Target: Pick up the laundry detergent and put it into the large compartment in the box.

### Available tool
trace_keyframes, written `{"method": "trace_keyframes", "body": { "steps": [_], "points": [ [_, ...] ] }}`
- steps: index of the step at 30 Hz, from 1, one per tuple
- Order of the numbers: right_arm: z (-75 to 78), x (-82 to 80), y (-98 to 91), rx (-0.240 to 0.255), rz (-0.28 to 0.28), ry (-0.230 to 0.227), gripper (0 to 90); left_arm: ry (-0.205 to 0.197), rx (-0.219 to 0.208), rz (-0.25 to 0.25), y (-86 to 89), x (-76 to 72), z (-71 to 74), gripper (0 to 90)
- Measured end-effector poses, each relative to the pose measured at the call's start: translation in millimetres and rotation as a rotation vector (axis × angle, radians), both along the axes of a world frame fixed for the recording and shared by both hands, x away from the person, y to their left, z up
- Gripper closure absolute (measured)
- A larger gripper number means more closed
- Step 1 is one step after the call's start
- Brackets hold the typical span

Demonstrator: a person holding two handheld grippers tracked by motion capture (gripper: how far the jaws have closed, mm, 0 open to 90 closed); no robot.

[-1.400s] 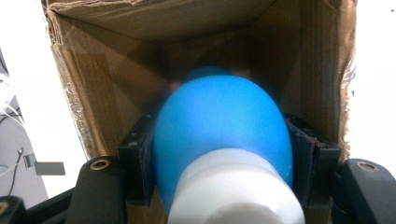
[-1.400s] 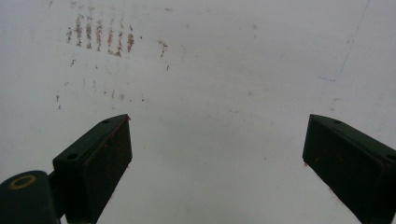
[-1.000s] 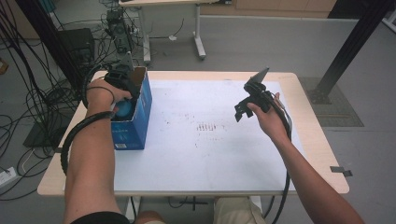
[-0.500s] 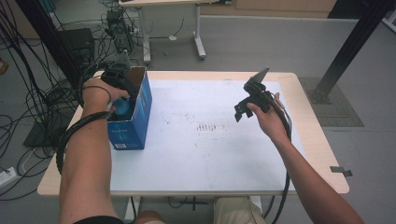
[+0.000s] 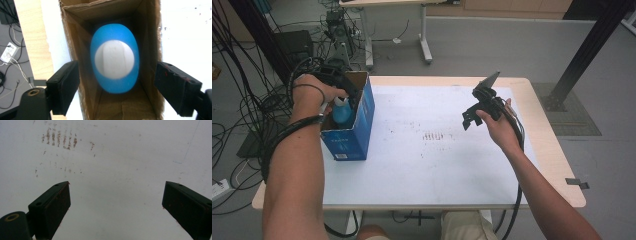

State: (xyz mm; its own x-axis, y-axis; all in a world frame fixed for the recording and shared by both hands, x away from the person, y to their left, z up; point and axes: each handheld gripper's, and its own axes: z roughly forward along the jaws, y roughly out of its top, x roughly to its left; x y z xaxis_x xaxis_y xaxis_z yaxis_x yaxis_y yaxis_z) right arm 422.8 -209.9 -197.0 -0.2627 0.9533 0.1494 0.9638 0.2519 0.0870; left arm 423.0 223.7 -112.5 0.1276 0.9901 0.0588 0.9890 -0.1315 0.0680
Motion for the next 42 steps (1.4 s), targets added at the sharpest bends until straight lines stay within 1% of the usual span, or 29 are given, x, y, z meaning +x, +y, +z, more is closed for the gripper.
{"method": "trace_keyframes", "body": {
  "steps": [3, 5, 6, 9, 13, 16, 17, 21, 23, 26, 29, 31, 33, 39, 42],
  "points": [
    [-0.5, 0.5, -1.4, 0.002, -0.002, 0.001, 7.9, -0.023, -0.001, -0.003, -2.2, -7.2, 10.5, 19.0],
    [-0.3, -0.3, -1.2, 0.0, -0.003, -0.004, 7.9, -0.025, -0.003, -0.007, -4.3, -10.3, 16.4, 18.2],
    [-0.4, -0.1, -1.4, 0.001, -0.002, -0.002, 7.9, -0.029, -0.004, -0.011, -6.2, -12.5, 18.5, 17.7],
    [-0.4, 0.0, -2.0, 0.003, 0.001, 0.001, 7.9, -0.019, -0.005, -0.023, -12.3, -13.2, 23.0, 15.1],
    [2.7, -1.8, -3.8, -0.002, -0.001, -0.005, 7.9, -0.029, -0.016, -0.049, -23.0, -15.8, 29.6, 12.8],
    [5.6, -1.1, -4.7, -0.003, -0.003, -0.005, 7.9, -0.038, -0.03, -0.057, -30.7, -16.7, 32.7, 12.0],
    [6.6, -1.0, -4.8, -0.004, -0.003, -0.006, 7.9, -0.042, -0.032, -0.059, -33.7, -17.0, 33.1, 11.4],
    [8.6, -0.1, -5.9, -0.007, 0.006, -0.013, 7.9, -0.032, -0.038, -0.083, -45.6, -13.3, 33.6, 8.8],
    [8.5, 1.0, -7.5, -0.006, 0.002, -0.012, 7.9, -0.032, -0.042, -0.097, -51.3, -11.7, 34.0, 8.1],
    [8.0, 3.3, -9.8, -0.002, 0.0, -0.007, 7.9, -0.032, -0.044, -0.105, -59.6, -8.0, 34.4, 6.3],
    [5.9, 5.3, -11.3, -0.004, 0.003, -0.005, 7.9, -0.038, -0.058, -0.117, -65.4, -6.6, 33.7, 4.0],
    [5.4, 6.3, -10.3, -0.006, 0.001, 0.002, 7.9, -0.038, -0.054, -0.121, -71.7, -6.1, 31.7, 2.6],
    [5.7, 5.8, -9.6, -0.01, 0.003, 0.0, 7.9, -0.038, -0.06, -0.127, -75.7, -5.8, 31.2, 2.0],
    [5.8, 6.7, -11.3, -0.012, -0.004, 0.003, 7.9, -0.04, -0.055, -0.147, -87.8, -4.7, 32.6, 0.3],
    [5.5, 7.0, -11.4, -0.012, -0.007, 0.005, 7.9, -0.034, -0.053, -0.153, -93.0, -3.6, 33.0, 0.3]
  ]
}}
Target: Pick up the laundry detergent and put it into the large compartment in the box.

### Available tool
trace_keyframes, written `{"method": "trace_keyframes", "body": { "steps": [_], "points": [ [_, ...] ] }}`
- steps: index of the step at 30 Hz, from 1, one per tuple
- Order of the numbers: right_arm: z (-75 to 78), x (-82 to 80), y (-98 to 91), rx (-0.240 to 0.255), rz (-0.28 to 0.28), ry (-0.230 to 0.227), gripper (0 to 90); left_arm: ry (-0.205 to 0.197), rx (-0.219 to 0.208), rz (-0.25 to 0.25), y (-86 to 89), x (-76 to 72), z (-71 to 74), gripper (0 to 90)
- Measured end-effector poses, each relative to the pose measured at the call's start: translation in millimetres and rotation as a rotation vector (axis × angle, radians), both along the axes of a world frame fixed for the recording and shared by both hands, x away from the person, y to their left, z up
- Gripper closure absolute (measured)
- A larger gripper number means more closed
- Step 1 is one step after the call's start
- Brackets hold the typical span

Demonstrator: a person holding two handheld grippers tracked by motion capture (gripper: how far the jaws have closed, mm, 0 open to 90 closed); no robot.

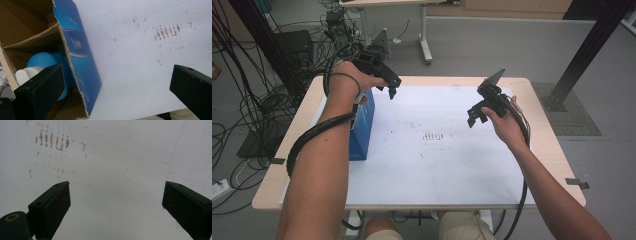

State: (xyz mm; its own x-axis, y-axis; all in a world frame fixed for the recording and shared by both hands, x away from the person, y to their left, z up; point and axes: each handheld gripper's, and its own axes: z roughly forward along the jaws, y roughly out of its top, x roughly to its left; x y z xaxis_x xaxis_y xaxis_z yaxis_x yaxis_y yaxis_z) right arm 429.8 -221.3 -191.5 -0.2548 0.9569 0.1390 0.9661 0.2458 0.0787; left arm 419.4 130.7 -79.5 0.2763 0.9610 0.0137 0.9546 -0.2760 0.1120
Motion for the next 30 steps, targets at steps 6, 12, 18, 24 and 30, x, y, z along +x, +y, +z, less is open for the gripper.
{"method": "trace_keyframes", "body": {
  "steps": [6, 12, 18, 24, 30],
  "points": [
    [0.5, -0.7, -0.8, -0.001, 0.0, -0.002, 7.9, 0.007, 0.004, -0.014, -7.0, 1.5, 0.7, 0.3],
    [0.8, -0.7, -2.0, -0.003, -0.002, -0.003, 7.9, 0.008, 0.003, -0.024, -11.0, 2.6, 0.6, 0.3],
    [1.1, -0.5, -4.0, -0.001, -0.005, -0.003, 7.9, 0.014, 0.007, -0.028, -14.0, 4.1, -0.5, 0.3],
    [1.6, -0.9, -3.9, -0.001, -0.005, -0.005, 7.9, 0.014, 0.004, -0.036, -15.7, 4.6, -0.5, 0.3],
    [2.5, -1.5, -5.2, 0.0, -0.005, -0.008, 7.9, 0.013, 0.004, -0.037, -15.9, 4.0, -0.7, 0.3]
  ]
}}
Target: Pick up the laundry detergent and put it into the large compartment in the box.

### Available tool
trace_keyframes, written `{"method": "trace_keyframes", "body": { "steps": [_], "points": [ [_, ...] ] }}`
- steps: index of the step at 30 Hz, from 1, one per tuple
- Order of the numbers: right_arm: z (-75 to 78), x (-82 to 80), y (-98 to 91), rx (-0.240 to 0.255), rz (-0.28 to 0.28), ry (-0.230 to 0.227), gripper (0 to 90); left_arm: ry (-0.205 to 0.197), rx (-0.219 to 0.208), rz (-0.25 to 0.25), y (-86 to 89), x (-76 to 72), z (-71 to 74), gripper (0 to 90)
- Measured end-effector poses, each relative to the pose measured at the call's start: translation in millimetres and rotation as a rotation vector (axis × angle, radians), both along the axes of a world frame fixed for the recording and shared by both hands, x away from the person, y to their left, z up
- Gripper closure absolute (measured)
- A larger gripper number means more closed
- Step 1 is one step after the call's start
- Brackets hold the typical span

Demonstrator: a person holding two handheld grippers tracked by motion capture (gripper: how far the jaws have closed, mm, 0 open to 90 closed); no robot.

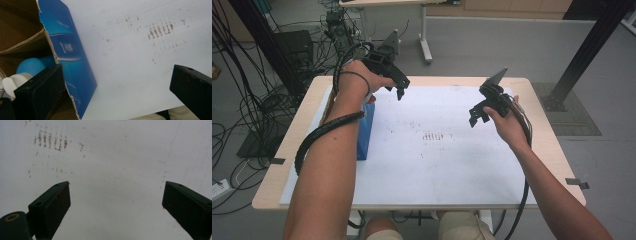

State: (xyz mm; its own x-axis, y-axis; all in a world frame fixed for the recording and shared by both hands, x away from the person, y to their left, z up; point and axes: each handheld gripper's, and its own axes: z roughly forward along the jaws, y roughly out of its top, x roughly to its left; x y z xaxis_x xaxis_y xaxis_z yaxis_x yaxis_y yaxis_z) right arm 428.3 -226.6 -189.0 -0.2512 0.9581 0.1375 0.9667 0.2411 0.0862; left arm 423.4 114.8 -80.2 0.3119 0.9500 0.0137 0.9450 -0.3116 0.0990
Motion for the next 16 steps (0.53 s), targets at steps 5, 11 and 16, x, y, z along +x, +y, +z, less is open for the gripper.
{"method": "trace_keyframes", "body": {
  "steps": [5, 11, 16],
  "points": [
    [0.9, -0.6, 0.8, 0.001, 0.001, -0.002, 7.9, -0.001, -0.002, -0.008, -0.9, -0.4, 0.9, 0.3],
    [0.5, -1.0, 0.0, 0.002, 0.003, -0.002, 7.9, -0.012, 0.002, -0.008, -1.3, -2.6, 0.4, 0.3],
    [0.6, -2.0, -0.9, 0.008, 0.002, -0.003, 7.9, -0.008, -0.003, -0.011, -1.0, -1.9, -1.9, 0.3]
  ]
}}
